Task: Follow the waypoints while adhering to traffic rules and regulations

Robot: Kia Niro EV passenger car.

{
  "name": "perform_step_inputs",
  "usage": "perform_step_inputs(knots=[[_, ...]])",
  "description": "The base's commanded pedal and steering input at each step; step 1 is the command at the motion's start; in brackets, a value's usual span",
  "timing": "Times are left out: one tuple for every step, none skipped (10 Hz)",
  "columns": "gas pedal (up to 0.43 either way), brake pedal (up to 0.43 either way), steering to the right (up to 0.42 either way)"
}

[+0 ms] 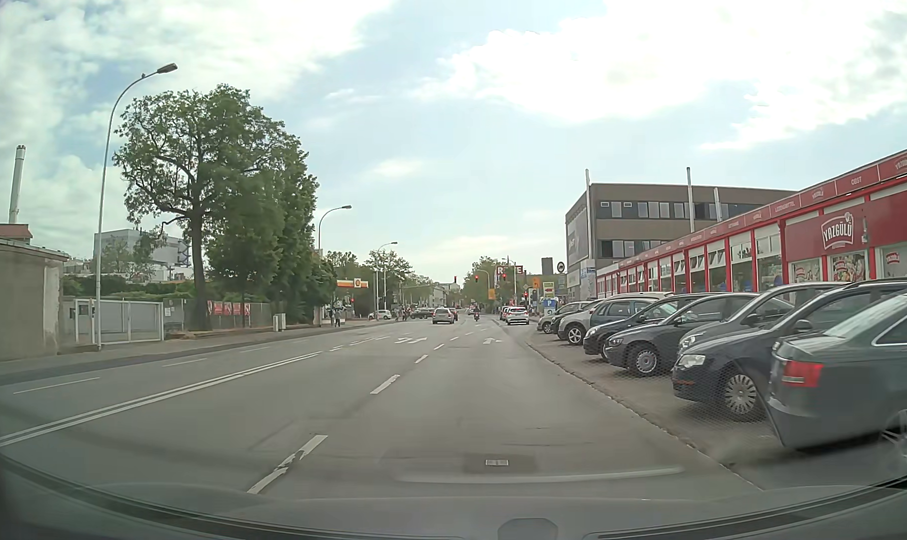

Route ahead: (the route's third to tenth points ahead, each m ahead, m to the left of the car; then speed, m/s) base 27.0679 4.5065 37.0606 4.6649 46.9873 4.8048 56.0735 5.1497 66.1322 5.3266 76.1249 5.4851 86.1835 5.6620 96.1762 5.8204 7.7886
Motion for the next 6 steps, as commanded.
perform_step_inputs(knots=[[0.15, 0.018, 0.0], [0.138, 0.018, 0.0], [0.118, 0.024, 0.001], [0.087, 0.018, 0.001], [0.039, 0.018, 0.001], [0.0, 0.018, 0.0]])
